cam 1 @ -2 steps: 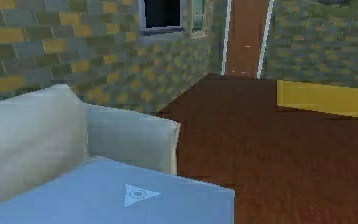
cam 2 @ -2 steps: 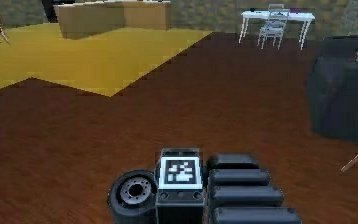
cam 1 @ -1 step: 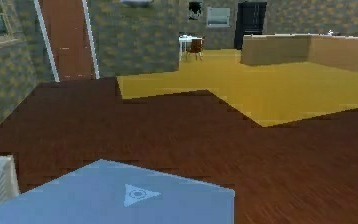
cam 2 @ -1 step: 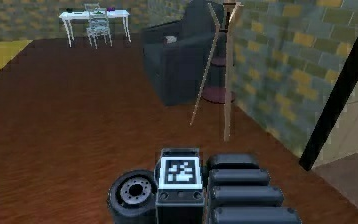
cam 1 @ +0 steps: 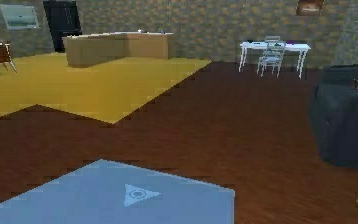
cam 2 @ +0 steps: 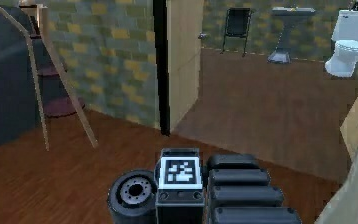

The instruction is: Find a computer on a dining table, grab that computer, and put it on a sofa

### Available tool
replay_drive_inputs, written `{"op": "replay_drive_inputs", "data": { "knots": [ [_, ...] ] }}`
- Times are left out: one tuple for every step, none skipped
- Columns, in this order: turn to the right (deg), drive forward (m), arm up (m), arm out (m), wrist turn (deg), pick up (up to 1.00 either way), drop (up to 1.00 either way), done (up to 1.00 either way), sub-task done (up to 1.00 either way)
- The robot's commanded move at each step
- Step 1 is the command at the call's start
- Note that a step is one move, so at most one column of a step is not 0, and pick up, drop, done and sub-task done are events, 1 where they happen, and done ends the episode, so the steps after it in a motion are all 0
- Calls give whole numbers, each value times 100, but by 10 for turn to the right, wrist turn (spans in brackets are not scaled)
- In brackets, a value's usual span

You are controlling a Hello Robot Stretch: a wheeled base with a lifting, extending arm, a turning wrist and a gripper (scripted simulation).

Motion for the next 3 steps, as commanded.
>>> {"op": "replay_drive_inputs", "data": {
  "knots": [
    [450, 0, 0, 0, 0, 0, 0, 0, 0],
    [120, 0, 0, 0, 0, 0, 0, 0, 0],
    [-450, 0, 0, 0, 0, 0, 0, 0, 0]
  ]
}}
